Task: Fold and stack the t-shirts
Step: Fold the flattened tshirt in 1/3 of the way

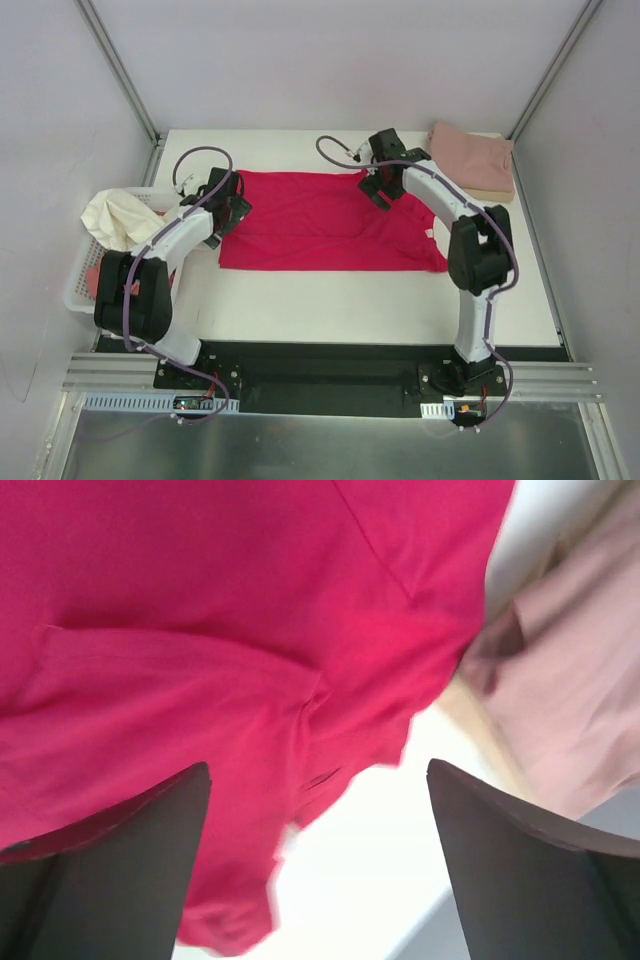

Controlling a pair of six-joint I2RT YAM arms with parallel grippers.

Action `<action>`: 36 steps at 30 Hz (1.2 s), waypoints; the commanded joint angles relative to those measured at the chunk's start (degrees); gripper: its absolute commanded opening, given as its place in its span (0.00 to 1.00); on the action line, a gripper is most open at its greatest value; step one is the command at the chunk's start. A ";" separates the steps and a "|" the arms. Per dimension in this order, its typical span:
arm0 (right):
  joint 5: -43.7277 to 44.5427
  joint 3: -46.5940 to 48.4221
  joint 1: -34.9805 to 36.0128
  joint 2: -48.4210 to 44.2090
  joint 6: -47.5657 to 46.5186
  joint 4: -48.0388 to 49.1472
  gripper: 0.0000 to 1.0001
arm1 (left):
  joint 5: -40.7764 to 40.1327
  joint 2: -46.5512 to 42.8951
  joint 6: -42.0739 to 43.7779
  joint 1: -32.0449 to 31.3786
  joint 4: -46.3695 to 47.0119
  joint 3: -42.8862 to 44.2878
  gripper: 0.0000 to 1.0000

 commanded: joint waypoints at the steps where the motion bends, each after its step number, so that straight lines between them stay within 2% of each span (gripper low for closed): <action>1: 0.44 -11.17 -0.03 -18.64 18.32 7.26 0.97 | 3.93 -6.45 3.16 -2.22 0.13 0.28 0.99; 3: -1.05 -16.00 -0.03 -22.89 28.51 8.93 0.97 | 5.25 -7.68 4.47 -4.95 0.13 0.37 0.99; 4: -3.41 -21.25 -0.12 -26.48 31.60 9.38 0.97 | 5.78 -7.95 4.65 -5.65 0.13 0.37 0.99; 8: -15.01 -31.66 0.05 -30.55 40.14 13.94 0.97 | 8.68 -6.99 5.44 -8.46 1.27 0.02 0.99; 9: -18.52 -32.54 -0.03 -30.03 41.28 15.26 0.97 | 9.64 -6.20 6.32 -9.34 2.23 0.11 0.99; 11: -19.34 -32.03 -0.03 -26.61 42.26 14.57 0.97 | 13.33 -3.05 7.02 -9.70 3.29 0.37 0.99; 17: -17.85 -27.03 -0.03 -14.05 42.26 12.03 0.97 | 17.82 7.06 7.91 -9.70 4.35 2.57 0.99; 21: -15.76 -28.32 -0.03 -10.60 44.10 9.91 0.97 | 18.53 8.75 7.47 -9.70 4.35 1.52 0.99; 29: -14.51 -42.38 -0.03 -18.06 48.67 9.91 0.97 | 16.94 0.94 4.40 -11.72 4.70 -9.81 0.99; 36: -16.79 -56.97 0.32 -32.02 53.42 10.09 0.97 | 15.98 -13.12 -7.02 -20.06 4.62 -27.12 0.99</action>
